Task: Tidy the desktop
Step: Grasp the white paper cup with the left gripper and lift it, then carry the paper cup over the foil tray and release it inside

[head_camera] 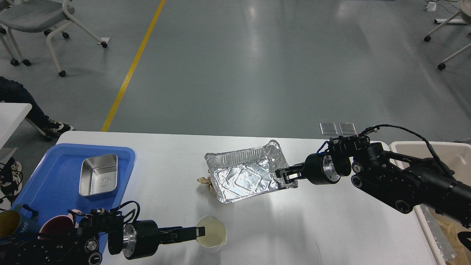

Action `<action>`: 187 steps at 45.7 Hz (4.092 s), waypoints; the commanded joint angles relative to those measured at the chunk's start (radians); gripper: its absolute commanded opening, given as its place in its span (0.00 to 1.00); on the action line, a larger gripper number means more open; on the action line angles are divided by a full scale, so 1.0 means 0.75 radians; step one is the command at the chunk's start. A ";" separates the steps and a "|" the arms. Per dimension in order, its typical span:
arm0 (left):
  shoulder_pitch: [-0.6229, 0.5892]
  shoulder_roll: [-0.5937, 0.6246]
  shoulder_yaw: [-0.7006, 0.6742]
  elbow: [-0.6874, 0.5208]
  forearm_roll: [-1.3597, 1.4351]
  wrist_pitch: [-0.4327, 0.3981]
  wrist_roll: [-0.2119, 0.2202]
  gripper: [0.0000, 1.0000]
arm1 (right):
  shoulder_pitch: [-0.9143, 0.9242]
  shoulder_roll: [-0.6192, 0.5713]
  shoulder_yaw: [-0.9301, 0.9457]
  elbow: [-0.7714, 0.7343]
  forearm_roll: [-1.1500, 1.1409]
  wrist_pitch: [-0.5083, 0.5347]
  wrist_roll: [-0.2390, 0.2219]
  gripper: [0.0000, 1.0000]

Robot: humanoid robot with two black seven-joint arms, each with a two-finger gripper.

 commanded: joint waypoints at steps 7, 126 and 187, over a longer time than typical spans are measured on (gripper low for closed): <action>-0.010 -0.050 0.023 0.041 0.000 -0.004 -0.017 0.32 | 0.000 -0.001 0.000 -0.002 0.002 0.000 0.000 0.00; -1.026 -0.397 0.317 0.454 -0.065 -0.463 -0.158 0.05 | -0.010 0.068 0.002 -0.039 -0.002 -0.016 0.004 0.00; -1.074 -0.447 0.379 0.661 -0.362 -0.330 -0.142 0.88 | -0.049 0.054 0.031 -0.033 -0.006 -0.016 0.004 0.00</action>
